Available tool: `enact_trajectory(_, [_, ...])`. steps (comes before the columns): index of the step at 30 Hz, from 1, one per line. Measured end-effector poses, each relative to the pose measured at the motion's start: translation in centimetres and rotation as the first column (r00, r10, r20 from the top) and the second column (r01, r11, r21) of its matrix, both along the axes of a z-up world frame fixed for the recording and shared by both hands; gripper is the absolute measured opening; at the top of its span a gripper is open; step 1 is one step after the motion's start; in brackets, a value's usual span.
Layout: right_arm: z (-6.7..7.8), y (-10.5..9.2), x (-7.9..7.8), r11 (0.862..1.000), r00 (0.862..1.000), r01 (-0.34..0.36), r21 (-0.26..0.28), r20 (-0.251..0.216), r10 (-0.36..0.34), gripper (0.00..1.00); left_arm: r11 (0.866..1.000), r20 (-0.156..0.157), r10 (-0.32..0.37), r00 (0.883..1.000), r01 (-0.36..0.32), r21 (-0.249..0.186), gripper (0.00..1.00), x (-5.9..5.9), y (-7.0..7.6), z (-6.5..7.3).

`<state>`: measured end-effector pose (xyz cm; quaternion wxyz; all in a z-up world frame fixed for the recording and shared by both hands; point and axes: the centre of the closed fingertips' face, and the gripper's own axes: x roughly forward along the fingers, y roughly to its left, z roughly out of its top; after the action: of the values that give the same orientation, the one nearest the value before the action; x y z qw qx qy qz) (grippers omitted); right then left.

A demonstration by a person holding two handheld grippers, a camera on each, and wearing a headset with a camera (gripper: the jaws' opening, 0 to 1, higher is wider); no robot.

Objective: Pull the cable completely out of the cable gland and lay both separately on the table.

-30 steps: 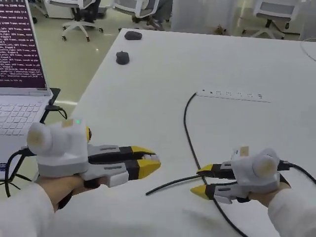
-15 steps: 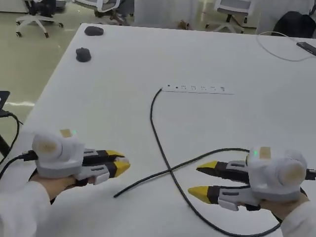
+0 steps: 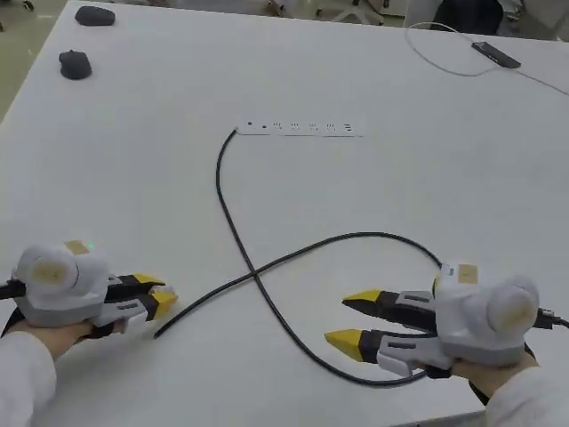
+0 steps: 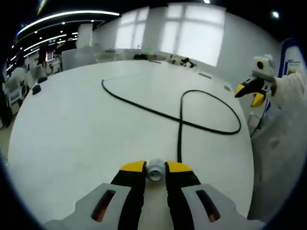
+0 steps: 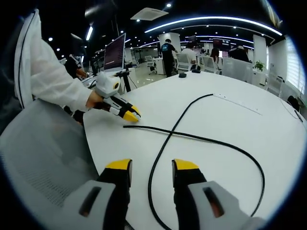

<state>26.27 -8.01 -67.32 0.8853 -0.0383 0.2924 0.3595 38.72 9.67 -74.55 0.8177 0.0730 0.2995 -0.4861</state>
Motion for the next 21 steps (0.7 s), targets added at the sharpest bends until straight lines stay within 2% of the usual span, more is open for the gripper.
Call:
enact_trajectory(6, [-0.3,0.0,-0.1,1.000,1.000,0.011,0.004,-0.012,-0.011,0.34,1.000,0.005,0.020,1.000,-0.020,0.018,0.17,-0.1,0.4,-0.5])
enact_trajectory(11, [-0.1,0.1,0.2,1.000,1.000,0.013,0.012,-0.005,-0.013,0.35,0.999,0.013,0.040,0.999,-0.040,0.020,0.23,-0.4,0.8,0.1])
enact_trajectory(14, [0.4,0.0,0.2,1.000,1.000,0.009,0.012,0.001,-0.009,0.36,0.998,0.019,0.061,0.998,-0.062,0.011,0.24,-0.6,1.4,1.2])
enact_trajectory(17, [0.9,-0.2,0.0,1.000,1.000,0.008,0.015,0.003,-0.008,0.37,0.996,0.022,0.086,0.996,-0.085,-0.008,0.28,-1.1,2.3,3.1])
enact_trajectory(20, [1.3,-0.6,-0.3,1.000,1.000,0.009,0.006,-0.004,-0.009,0.38,0.993,0.006,0.110,0.994,-0.109,-0.050,0.37,-2.0,3.2,5.1])
enact_trajectory(21, [1.4,-0.9,-0.4,1.000,1.000,0.011,-0.001,-0.009,-0.011,0.39,0.993,0.007,0.104,0.995,-0.103,-0.050,0.40,-2.5,3.7,5.9])
